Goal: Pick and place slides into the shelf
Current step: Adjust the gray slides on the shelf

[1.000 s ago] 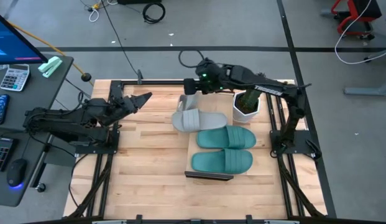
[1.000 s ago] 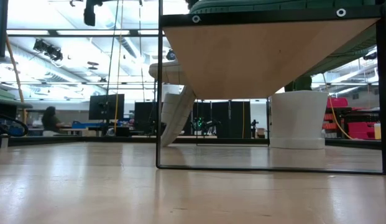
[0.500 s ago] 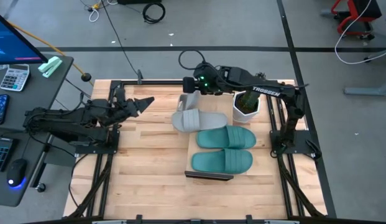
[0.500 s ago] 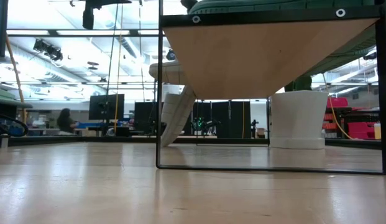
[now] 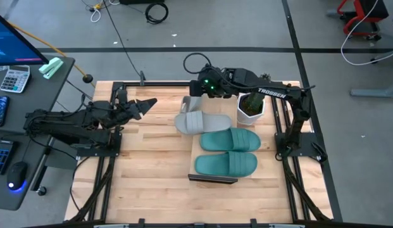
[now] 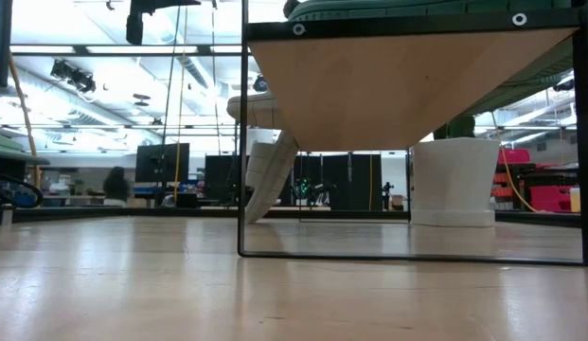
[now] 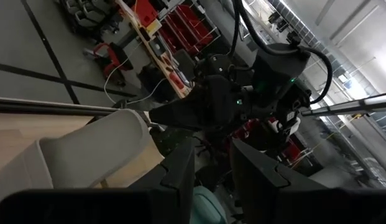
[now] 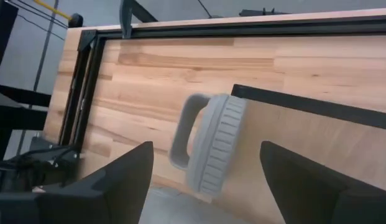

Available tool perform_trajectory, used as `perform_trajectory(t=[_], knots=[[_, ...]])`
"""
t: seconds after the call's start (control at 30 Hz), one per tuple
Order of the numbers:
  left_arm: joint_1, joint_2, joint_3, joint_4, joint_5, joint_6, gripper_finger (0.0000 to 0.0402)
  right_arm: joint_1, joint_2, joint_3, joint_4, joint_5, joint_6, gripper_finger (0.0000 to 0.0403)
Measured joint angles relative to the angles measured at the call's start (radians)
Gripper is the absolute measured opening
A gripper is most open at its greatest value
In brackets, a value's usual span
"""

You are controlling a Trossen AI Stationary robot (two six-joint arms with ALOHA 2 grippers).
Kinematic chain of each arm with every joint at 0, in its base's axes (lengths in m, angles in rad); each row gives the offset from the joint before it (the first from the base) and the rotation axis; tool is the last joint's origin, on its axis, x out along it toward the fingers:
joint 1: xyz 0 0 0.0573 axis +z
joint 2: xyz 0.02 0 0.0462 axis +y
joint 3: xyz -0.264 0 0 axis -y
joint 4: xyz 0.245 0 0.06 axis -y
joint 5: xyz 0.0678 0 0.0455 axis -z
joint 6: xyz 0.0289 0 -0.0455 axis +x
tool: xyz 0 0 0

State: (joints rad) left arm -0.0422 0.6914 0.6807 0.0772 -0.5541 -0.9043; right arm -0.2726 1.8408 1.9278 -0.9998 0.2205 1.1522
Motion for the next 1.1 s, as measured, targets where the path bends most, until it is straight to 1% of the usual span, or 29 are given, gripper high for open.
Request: perform_trajectory(t=[0.67, 0.8, 1.1], knots=[[0.000, 0.000, 0.000, 0.000, -0.002, -0.004, 0.0107, -0.013, 0.063, -0.005, 0.011, -0.009, -0.001, 0.0297], [0.000, 0.000, 0.000, 0.000, -0.002, -0.005, 0.0107, -0.013, 0.065, -0.005, 0.011, -0.009, -0.002, 0.0279], [0.000, 0.000, 0.000, 0.000, -0.002, -0.003, 0.0107, -0.013, 0.065, -0.005, 0.010, 0.002, -0.020, 0.0211]])
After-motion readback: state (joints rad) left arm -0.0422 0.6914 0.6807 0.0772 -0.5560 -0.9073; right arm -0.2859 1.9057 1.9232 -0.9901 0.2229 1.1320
